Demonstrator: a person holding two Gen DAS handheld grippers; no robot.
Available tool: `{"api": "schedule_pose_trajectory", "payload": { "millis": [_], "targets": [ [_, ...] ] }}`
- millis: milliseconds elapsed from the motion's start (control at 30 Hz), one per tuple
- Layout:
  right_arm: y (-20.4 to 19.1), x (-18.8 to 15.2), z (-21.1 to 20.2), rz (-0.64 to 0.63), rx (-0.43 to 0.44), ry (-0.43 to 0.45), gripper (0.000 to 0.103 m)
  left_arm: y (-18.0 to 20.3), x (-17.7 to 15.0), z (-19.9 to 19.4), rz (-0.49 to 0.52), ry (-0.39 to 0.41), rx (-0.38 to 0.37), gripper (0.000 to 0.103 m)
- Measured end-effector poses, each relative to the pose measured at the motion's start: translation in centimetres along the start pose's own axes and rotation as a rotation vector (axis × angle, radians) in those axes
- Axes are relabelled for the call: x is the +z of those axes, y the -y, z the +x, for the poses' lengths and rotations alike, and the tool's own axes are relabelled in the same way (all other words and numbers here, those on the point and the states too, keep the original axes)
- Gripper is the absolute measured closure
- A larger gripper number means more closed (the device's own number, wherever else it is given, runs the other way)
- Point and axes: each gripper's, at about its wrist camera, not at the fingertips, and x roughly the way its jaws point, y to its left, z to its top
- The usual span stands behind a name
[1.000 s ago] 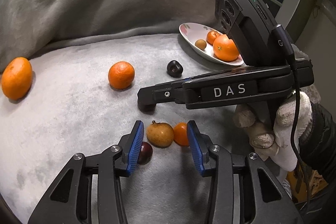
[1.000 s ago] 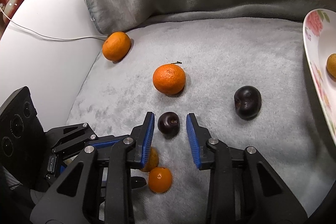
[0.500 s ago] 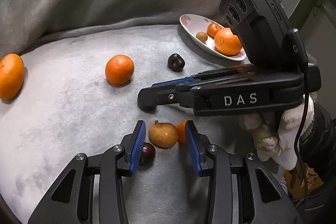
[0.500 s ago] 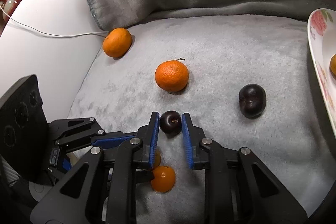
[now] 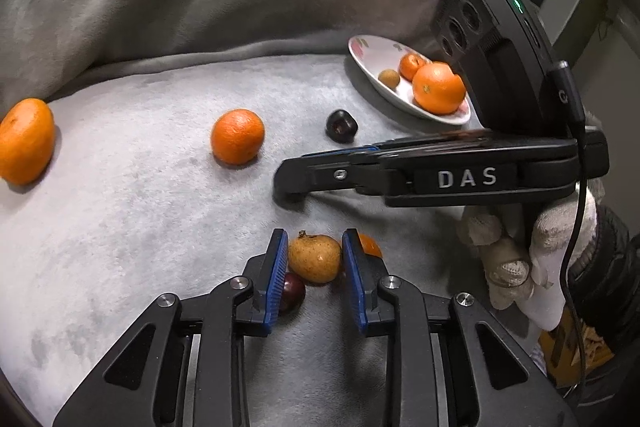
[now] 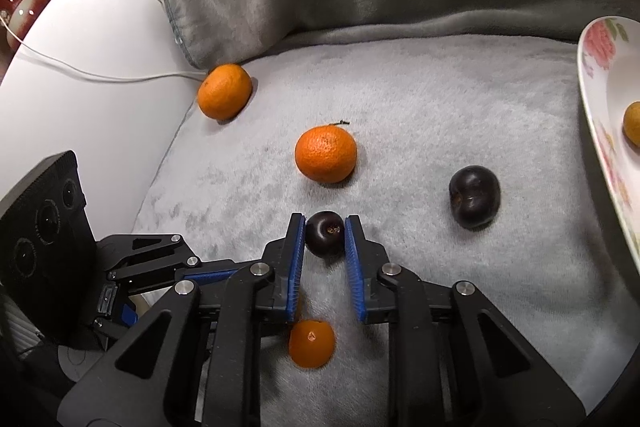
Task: Organize fruits
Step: 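Grasp a brown pear with the left gripper while the right gripper grasps a dark plum, then carry the pear and plum onto the plate and open both grippers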
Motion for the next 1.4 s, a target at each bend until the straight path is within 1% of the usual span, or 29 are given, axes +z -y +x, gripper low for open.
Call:
{"api": "schedule_pose_trajectory", "payload": {
  "millis": [167,300,567,733,967,1167,1400],
  "targets": [
    [0.1,0.2,-1.5,-0.005,-0.016,0.045,0.082,-0.7,-0.1,-1.5,-0.039,0.042,-0.009,0.077],
    [0.0,0.1,-3.3,-0.02,-0.049,0.095,0.082,-1.0,0.0,-2.3,-0.064,0.071,-0.023,0.077],
    [0.8,-0.4,-7.6,-0.031,-0.117,0.2,0.082,-0.2,1.3,-2.8,-0.078,0.118,-0.06,0.077],
    [1.8,-0.7,-10.5,-0.027,-0.158,0.262,0.082,0.9,2.4,-2.6,-0.067,0.139,-0.085,0.077],
    [3.8,-1.0,-13.5,0.0,-0.197,0.322,0.082,2.7,4.4,-1.5,-0.048,0.153,-0.111,0.077],
    [5.0,-0.7,-15.3,0.006,-0.226,0.351,0.082,3.9,6.0,-0.6,-0.03,0.158,-0.131,0.077],
    [6.8,0.4,-16.2,0.011,-0.257,0.366,0.082,6.1,8.1,0.6,0.013,0.161,-0.143,0.077]
  ]
}}
